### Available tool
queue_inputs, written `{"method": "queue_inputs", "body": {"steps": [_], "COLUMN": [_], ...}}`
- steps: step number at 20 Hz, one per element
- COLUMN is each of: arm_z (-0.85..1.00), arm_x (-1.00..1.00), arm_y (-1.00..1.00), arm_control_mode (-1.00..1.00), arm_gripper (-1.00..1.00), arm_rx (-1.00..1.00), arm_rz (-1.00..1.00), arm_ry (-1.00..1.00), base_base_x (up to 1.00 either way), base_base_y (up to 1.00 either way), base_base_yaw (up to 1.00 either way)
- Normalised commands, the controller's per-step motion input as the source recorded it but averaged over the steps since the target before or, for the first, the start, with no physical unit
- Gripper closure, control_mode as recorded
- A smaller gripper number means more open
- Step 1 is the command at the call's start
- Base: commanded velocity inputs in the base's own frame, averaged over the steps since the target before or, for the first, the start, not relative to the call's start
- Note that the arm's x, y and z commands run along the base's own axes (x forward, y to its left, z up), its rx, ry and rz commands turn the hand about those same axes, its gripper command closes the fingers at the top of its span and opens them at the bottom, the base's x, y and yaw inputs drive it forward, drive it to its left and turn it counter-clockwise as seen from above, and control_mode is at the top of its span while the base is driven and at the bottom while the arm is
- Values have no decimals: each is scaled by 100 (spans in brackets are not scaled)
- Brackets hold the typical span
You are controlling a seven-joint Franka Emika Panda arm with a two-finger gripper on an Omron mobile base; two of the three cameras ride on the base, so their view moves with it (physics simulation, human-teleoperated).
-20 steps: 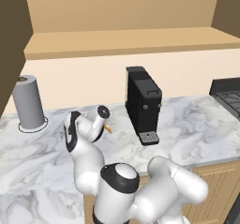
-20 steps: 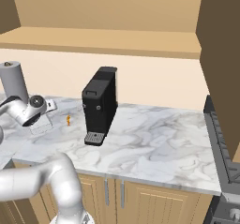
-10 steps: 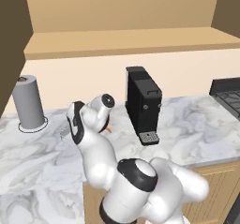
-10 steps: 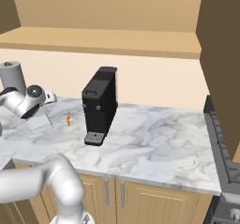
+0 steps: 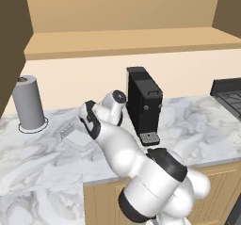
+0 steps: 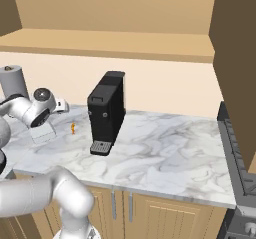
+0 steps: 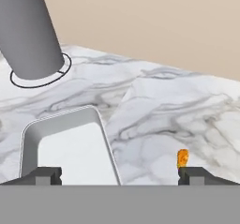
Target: Retrieve the tupperware from the cabinet, then place the raw meat into the tupperware to avoid contamination.
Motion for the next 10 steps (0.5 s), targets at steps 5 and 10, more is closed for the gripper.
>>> {"method": "queue_inputs", "body": {"steps": [5, 10], "arm_z": [-9, -5], "arm_x": [-9, 0], "arm_y": [-60, -22], "arm_control_mode": [-100, -100], "arm_gripper": [-100, -100], "arm_rx": [0, 0], "arm_rz": [-6, -1], "arm_ry": [0, 0], "base_base_x": [0, 0], "base_base_y": [0, 0], "base_base_yaw": [0, 0]}}
